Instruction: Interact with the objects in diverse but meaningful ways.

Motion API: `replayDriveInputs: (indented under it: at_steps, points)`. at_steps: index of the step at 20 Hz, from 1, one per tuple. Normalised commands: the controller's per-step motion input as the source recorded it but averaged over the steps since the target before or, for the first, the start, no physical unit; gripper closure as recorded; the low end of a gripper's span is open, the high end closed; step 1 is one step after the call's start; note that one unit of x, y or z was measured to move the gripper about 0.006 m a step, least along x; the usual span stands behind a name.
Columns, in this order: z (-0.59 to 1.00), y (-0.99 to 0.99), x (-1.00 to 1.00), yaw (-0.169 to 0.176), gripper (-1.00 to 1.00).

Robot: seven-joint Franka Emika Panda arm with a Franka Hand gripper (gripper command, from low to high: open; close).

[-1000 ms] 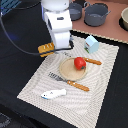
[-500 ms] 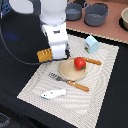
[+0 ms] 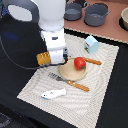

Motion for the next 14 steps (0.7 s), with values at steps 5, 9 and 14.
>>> replayDriveInputs:
  at_steps: [5,9,14]
  points:
    - [-0.13,-0.09,-0.09,-0.004,-1.0]
    - [-0.09,-0.03,-0.03,0.0,-1.0]
    - [-0.06,0.0,0.0,0.0,-1.0]
